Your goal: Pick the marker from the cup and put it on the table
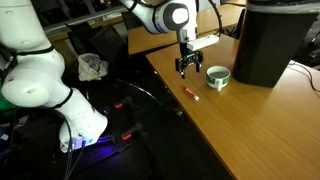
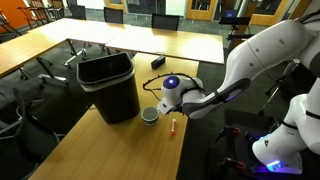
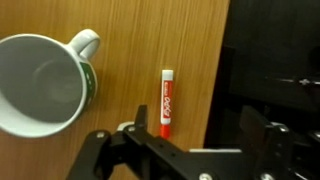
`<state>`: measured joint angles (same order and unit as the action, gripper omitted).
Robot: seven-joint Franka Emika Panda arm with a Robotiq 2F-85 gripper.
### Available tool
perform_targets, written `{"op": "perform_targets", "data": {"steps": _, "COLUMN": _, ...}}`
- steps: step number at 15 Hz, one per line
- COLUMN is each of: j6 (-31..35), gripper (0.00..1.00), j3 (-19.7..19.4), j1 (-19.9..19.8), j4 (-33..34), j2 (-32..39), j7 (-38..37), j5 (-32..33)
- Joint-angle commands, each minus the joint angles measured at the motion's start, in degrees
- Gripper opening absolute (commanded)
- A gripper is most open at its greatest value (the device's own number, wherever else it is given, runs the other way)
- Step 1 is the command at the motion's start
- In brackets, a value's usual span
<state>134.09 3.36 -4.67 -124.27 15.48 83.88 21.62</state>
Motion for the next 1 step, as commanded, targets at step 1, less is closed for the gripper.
{"op": "perform_targets", "data": {"steps": 1, "j6": -3.72, "gripper": 1.00, "j3": 0.23, "j1": 0.84, "j4": -1.04, "j2": -4.54, "j7": 2.21, "j5": -1.21}}
